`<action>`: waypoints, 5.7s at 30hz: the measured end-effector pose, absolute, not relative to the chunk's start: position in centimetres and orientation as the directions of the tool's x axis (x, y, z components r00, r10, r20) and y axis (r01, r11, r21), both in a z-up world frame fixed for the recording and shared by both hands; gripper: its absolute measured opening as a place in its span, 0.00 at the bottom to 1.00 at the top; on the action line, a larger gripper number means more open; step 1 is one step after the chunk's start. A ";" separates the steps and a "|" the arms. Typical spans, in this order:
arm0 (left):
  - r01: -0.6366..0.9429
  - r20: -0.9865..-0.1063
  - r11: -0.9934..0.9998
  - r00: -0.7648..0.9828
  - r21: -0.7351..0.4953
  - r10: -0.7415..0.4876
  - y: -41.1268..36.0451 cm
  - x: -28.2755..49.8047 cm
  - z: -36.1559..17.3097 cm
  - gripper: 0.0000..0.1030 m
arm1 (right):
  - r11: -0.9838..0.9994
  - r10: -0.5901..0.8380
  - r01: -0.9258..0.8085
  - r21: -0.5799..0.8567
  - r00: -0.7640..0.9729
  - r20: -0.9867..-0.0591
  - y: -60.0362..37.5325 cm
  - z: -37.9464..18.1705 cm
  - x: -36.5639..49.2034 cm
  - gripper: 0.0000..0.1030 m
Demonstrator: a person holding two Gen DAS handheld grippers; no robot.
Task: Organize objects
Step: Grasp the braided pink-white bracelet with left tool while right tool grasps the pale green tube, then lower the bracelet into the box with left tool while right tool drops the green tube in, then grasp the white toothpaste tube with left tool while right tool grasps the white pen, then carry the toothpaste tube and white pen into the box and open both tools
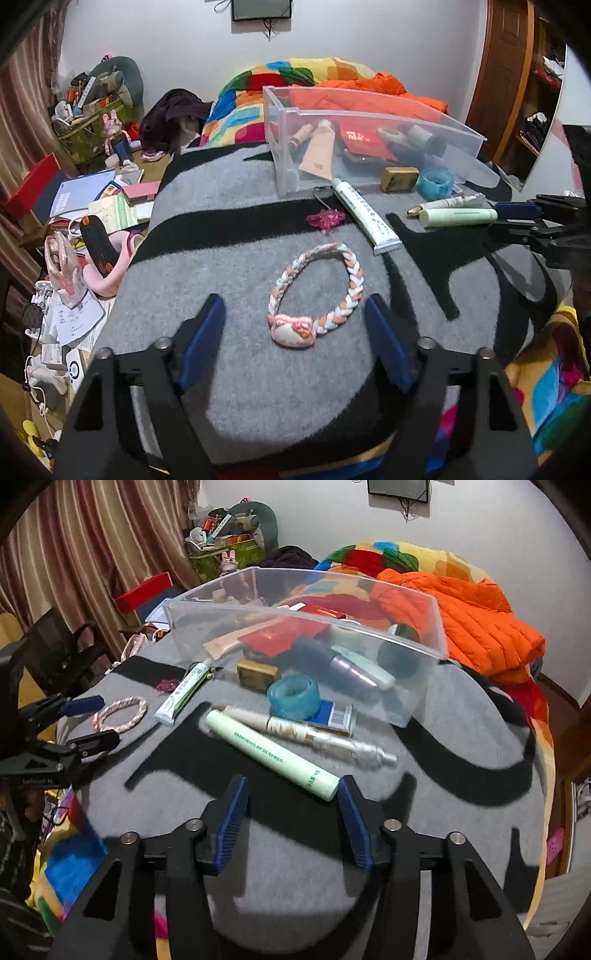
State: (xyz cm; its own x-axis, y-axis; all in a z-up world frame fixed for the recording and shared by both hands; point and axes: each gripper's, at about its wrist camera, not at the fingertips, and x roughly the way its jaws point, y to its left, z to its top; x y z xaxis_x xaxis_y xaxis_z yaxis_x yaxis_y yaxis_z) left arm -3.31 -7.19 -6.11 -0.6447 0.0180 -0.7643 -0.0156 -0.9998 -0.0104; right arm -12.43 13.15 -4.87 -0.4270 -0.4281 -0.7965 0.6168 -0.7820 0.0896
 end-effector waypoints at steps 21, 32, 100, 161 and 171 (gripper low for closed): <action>0.022 -0.711 -0.998 -0.703 -0.059 0.026 -7.8 -3.1 -4.3 0.18 | -0.674 -0.512 0.732 0.099 -0.366 -0.777 10.3 -2.9 -10.3 0.48; -0.015 -0.663 -0.997 -0.747 -0.074 0.061 -6.9 -3.6 -1.2 0.18 | -0.680 -0.468 0.731 0.066 -0.362 -0.807 7.2 -5.2 -10.9 0.14; -0.077 -0.680 -0.995 -0.727 -0.063 0.100 -3.8 -13.8 2.3 0.71 | -0.858 -0.442 0.498 0.124 -0.594 -0.672 12.2 2.9 -17.7 0.42; -0.137 -0.763 -0.983 -0.622 -0.119 0.179 -3.6 -8.2 -4.0 0.16 | -0.771 -0.440 0.635 0.056 -0.466 -0.768 10.2 -4.0 -11.2 0.10; -0.095 -0.683 -0.986 -0.712 -0.139 0.165 -4.8 -8.6 -0.2 0.16 | -0.797 -0.527 0.579 0.169 -0.533 -0.662 12.2 1.2 -12.8 0.10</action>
State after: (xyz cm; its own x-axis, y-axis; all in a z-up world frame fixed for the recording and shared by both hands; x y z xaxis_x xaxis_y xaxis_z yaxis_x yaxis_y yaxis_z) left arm -8.57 -4.76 -0.18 -0.7118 0.1646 -0.6828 -0.0946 -0.9858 -0.1390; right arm -12.80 12.20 1.16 -0.5330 -0.5273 -0.6617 0.5793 -0.7974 0.1688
